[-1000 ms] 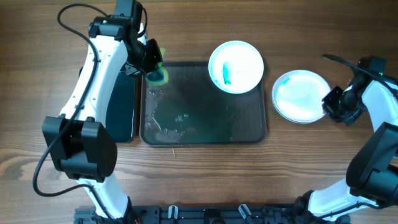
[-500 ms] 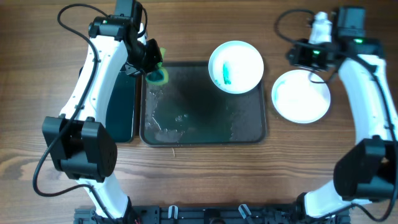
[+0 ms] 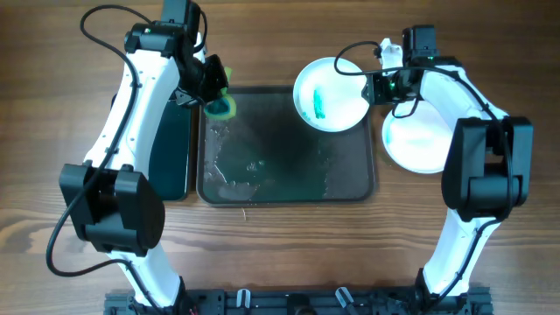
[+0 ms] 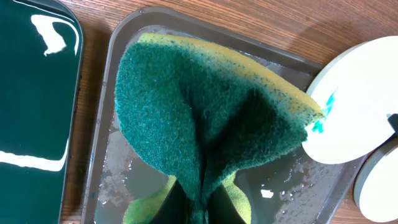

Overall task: Clean dirty plates on tray and stack at the side
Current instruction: 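Grasp the last plate rim with right gripper, pull it to tray center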

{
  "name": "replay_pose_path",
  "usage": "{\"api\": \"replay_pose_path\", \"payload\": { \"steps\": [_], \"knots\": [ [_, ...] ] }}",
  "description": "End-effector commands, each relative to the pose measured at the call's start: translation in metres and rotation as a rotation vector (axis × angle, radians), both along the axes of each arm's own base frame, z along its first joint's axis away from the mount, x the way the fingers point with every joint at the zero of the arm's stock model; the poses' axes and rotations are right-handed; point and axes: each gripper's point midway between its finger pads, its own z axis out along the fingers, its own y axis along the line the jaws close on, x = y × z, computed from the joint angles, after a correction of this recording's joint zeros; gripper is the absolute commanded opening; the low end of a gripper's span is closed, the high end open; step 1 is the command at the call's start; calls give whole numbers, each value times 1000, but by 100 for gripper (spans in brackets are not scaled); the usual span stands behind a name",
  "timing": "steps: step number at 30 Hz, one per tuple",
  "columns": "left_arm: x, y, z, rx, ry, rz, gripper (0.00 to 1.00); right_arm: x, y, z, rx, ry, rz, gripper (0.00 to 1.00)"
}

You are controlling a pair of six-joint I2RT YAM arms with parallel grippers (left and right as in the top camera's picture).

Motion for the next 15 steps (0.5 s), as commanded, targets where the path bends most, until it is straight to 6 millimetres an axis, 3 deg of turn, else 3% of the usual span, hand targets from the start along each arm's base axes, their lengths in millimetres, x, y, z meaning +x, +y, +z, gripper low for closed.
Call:
{"api": "replay_pose_path", "payload": {
  "steps": [1, 3, 5, 12, 15],
  "knots": [
    [2, 1, 10, 7, -29, 10, 4, 1, 7, -6, 24, -3, 38, 31],
    [2, 1, 10, 7, -29, 10, 4, 0, 7, -6, 30, 3, 29, 17],
    [2, 1, 10, 7, -29, 10, 4, -1, 7, -7, 38, 17, 10, 11],
    [2, 1, 10, 7, -29, 10, 4, -20, 24, -1, 143, 122, -45, 4],
    [2, 1, 10, 7, -29, 10, 4, -33, 40, 27, 160, 141, -63, 4]
  ]
}}
